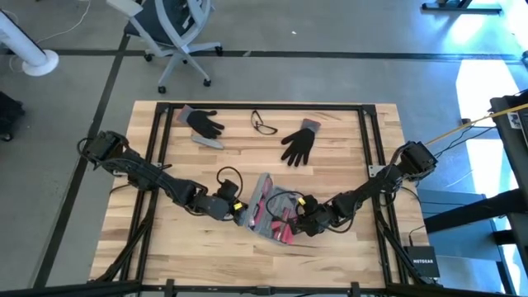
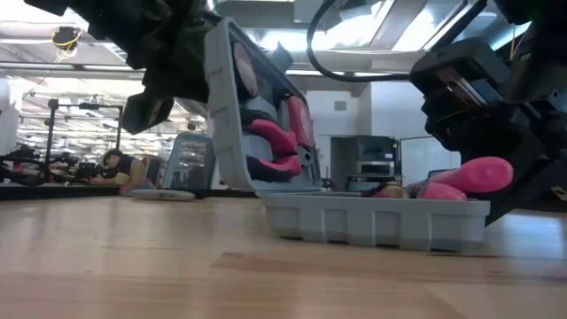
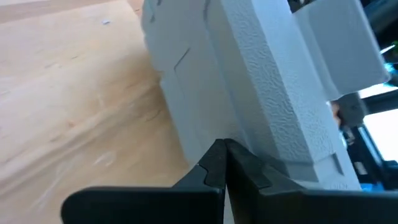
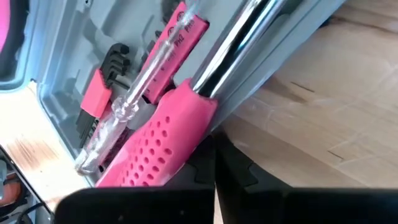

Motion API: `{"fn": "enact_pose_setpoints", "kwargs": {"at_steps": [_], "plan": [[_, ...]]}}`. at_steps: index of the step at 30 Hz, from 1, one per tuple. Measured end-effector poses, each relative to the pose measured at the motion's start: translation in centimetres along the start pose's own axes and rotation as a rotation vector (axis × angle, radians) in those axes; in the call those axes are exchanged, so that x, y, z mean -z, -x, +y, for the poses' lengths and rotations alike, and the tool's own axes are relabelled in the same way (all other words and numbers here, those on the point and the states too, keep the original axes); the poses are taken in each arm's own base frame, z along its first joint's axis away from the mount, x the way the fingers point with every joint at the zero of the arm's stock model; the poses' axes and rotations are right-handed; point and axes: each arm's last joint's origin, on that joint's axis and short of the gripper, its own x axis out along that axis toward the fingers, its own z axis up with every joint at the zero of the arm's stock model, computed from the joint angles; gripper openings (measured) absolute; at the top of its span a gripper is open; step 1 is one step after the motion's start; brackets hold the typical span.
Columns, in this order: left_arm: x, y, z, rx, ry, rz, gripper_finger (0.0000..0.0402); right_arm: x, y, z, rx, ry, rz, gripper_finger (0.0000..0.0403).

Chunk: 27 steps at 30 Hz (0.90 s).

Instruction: Prefit tool cases

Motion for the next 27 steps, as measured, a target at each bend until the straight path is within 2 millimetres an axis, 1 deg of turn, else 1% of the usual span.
{"fn": "enact_pose_setpoints", "kwargs": {"at_steps": [4, 12, 16, 20, 24, 27], "plan": [[0.4, 0.1, 0.6, -0.06, -0.036, 0.03, 0.0, 0.0, 0.0, 0.0, 0.001, 0.0, 0.011, 0.0], [2.0, 1.0, 3.0, -0.283, -0.127, 0.199, 0.0, 0.1, 0.0, 0.0, 0.002, 0.013, 0.02, 0.0], [3.1, 2.1, 4.1, -0.396, -0.207, 0.291, 0.0, 0.1, 0.1, -0.1, 0.019, 0.054, 0.04, 0.0], [4.5, 3.6, 5.0, -0.516, -0.25, 0.383, 0.0, 0.1, 0.2, -0.4, 0.048, 0.096, 0.054, 0.0], [6.3, 5.0, 5.4, -0.539, -0.265, 0.426, 0.0, 0.1, 0.2, -0.6, 0.075, 0.131, 0.057, 0.0], [7.3, 5.5, 5.8, -0.538, -0.214, 0.416, 0.0, 0.0, 0.6, -0.7, 0.09, 0.151, 0.061, 0.0]]}}
